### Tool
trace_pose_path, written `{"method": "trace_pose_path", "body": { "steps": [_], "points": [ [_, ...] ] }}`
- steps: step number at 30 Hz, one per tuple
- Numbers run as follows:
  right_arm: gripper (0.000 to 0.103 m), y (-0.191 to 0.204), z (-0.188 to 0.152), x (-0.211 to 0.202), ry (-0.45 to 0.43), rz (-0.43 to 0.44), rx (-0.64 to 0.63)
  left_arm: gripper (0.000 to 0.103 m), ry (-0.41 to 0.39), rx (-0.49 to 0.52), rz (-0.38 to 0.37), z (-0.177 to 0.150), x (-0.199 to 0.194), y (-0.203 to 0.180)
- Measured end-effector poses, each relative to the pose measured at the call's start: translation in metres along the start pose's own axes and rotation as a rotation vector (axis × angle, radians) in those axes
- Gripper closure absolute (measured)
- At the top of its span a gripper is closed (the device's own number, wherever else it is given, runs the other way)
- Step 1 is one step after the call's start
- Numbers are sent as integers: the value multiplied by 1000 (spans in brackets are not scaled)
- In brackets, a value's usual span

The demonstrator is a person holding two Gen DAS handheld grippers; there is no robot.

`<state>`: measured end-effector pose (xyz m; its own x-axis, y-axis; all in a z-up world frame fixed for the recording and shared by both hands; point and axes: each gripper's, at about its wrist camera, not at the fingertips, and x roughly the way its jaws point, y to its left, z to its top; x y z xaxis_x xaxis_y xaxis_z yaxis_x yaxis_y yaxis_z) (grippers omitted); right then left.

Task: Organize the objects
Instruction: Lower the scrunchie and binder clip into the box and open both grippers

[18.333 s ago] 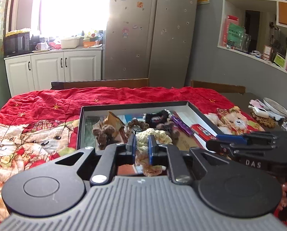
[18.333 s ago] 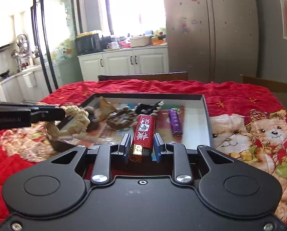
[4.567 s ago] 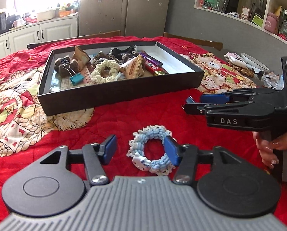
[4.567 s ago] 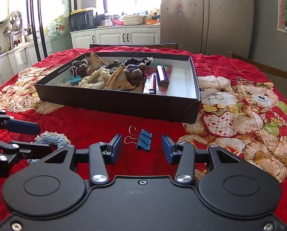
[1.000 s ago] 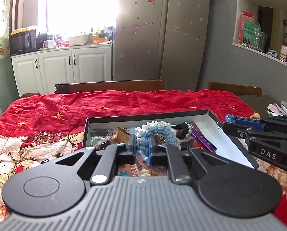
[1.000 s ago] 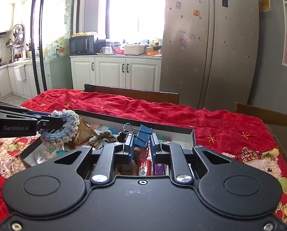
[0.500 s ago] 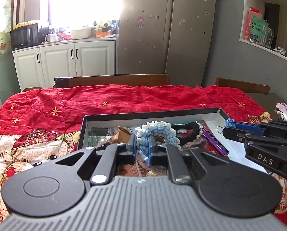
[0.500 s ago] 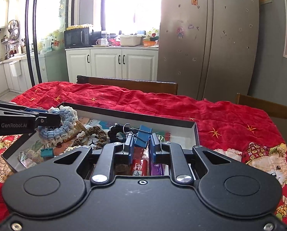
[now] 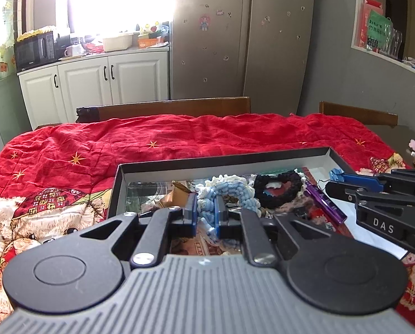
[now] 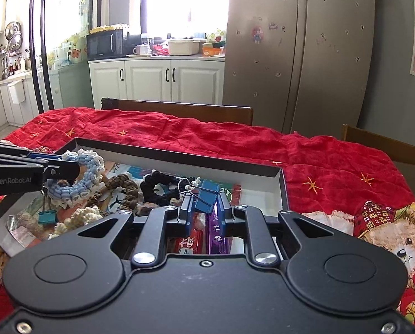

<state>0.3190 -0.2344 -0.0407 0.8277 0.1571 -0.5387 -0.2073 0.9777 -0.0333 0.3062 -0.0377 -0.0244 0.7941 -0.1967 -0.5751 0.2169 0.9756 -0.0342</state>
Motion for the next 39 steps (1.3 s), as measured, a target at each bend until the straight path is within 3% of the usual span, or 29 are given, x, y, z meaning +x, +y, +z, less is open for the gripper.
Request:
{"method": "trace_pose_path", "body": {
  "steps": [39],
  "points": [
    [86,6,1,39,104,12,-40,88,70,44,13,-6,34,-3]
  ]
}}
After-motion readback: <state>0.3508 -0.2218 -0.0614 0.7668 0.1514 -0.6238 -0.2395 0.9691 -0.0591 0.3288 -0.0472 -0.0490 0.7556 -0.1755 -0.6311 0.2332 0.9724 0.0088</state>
